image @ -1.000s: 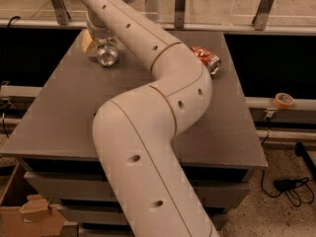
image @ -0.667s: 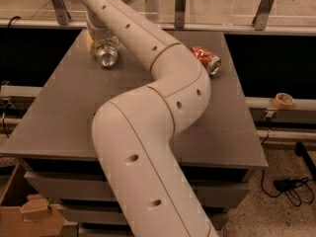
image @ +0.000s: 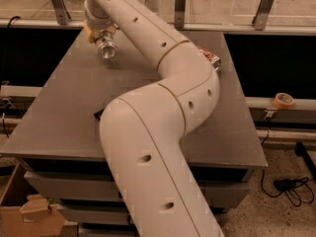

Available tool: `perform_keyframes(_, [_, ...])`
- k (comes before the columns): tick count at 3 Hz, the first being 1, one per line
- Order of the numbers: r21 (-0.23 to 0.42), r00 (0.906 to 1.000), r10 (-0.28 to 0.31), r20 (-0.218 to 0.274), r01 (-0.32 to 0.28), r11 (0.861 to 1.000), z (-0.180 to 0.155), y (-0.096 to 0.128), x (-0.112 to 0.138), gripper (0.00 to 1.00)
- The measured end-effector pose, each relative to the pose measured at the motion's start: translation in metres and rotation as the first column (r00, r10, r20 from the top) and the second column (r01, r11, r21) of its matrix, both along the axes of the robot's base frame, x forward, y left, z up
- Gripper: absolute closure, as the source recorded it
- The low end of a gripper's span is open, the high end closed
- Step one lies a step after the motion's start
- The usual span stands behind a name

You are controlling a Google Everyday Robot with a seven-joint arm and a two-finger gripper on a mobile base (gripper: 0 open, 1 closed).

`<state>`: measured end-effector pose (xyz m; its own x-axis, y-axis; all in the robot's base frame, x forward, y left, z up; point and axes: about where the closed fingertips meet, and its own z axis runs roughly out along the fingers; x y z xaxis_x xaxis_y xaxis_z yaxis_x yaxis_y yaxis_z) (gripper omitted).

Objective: Place 7up can upright

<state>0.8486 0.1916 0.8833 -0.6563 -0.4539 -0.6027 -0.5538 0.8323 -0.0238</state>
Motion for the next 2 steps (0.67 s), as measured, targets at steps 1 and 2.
perform_keyframes(1, [0.112, 0.9801, 0.145, 0.135, -0.161, 0.981, 0.05, 0.003, -0.005, 1.0])
perform_keyframes(2, [0.234, 0.9318, 0.237, 0.275, -0.304, 0.924, 0.093, -0.013, -0.019, 1.0])
